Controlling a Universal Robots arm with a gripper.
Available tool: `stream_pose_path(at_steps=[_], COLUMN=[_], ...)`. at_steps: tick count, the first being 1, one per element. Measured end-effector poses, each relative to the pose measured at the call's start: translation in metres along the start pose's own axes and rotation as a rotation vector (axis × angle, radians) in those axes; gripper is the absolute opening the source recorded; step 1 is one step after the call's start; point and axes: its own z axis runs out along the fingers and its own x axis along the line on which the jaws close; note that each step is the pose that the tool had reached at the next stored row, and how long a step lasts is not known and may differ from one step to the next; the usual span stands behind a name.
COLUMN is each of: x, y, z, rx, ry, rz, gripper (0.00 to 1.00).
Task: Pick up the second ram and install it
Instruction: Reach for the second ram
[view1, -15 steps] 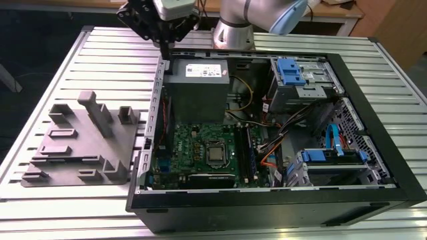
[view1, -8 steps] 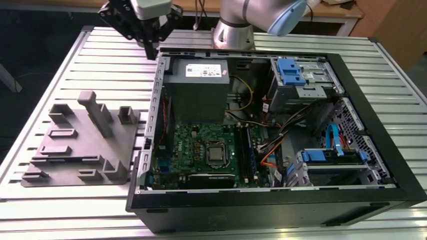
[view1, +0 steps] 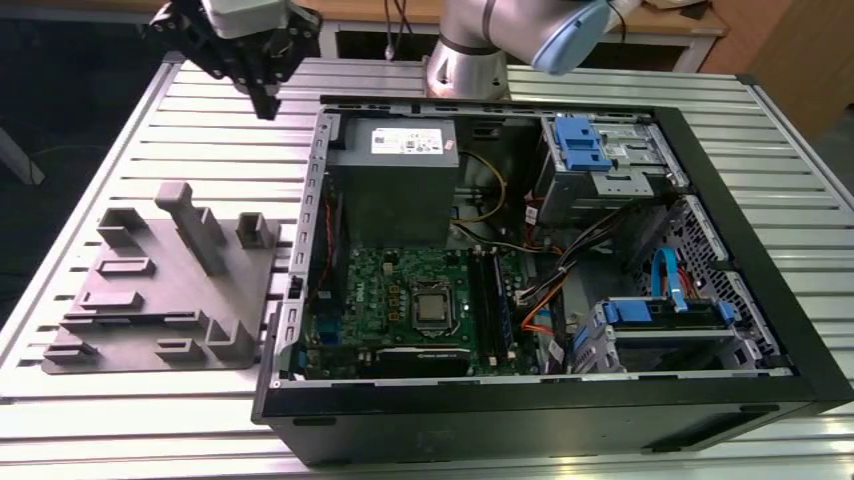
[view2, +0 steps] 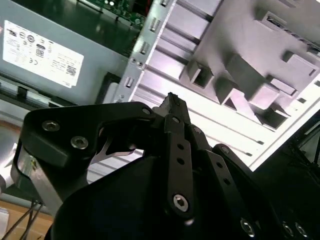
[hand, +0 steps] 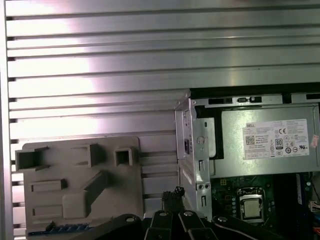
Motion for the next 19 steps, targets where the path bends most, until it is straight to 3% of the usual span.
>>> stream_pose_path(at_steps=[7, 19], x=[0.0253, 0.0559], y=[-0.0026, -0.0067], z=[-0.0005, -0.0008], rx=[0.0, -0.0001], ry=[-0.0005, -0.0006], rz=[0.0, 0.0], gripper=[0.07, 0.07])
